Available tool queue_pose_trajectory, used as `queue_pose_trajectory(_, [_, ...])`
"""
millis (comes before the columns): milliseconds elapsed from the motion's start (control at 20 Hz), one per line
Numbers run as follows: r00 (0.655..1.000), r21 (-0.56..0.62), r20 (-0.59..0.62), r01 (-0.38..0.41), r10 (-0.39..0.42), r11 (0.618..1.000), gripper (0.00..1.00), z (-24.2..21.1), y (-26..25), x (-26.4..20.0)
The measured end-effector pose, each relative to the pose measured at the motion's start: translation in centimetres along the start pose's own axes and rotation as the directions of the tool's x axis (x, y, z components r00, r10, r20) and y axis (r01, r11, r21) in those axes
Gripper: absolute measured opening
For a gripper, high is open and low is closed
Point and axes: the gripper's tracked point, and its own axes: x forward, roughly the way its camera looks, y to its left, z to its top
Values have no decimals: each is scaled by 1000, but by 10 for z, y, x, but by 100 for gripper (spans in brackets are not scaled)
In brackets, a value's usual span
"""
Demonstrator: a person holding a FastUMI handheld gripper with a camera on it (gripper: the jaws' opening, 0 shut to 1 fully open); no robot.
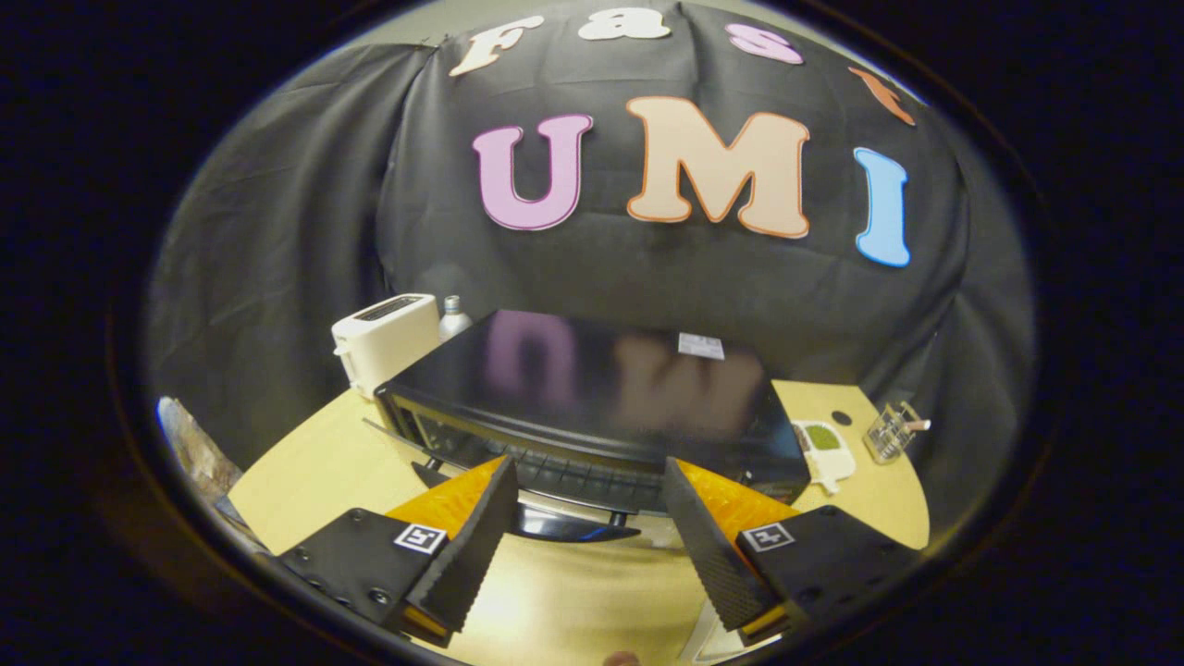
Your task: Open the toaster oven, put the food inside, and close the toaster oven door.
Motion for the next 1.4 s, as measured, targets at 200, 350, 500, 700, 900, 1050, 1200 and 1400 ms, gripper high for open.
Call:
queue_pose_trajectory(200, [991, 61, -110, -66, 73, 996, 100, -43, 10, -26])
queue_pose_trajectory(350, [981, 45, -159, -106, 112, 993, 100, -70, 18, -38])
queue_pose_trajectory(500, [967, 57, -217, -123, 133, 991, 100, -100, 24, -42])
queue_pose_trajectory(700, [953, 21, -267, -146, 147, 989, 100, -128, 31, -43])
queue_pose_trajectory(900, [940, -19, -308, -158, 144, 987, 100, -155, 34, -43])
queue_pose_trajectory(1050, [932, -23, -334, -157, 140, 987, 100, -170, 35, -39])
queue_pose_trajectory(1200, [921, -8, -363, -154, 140, 988, 100, -184, 35, -36])
queue_pose_trajectory(1400, [921, -31, -367, -154, 132, 988, 100, -191, 33, -32])
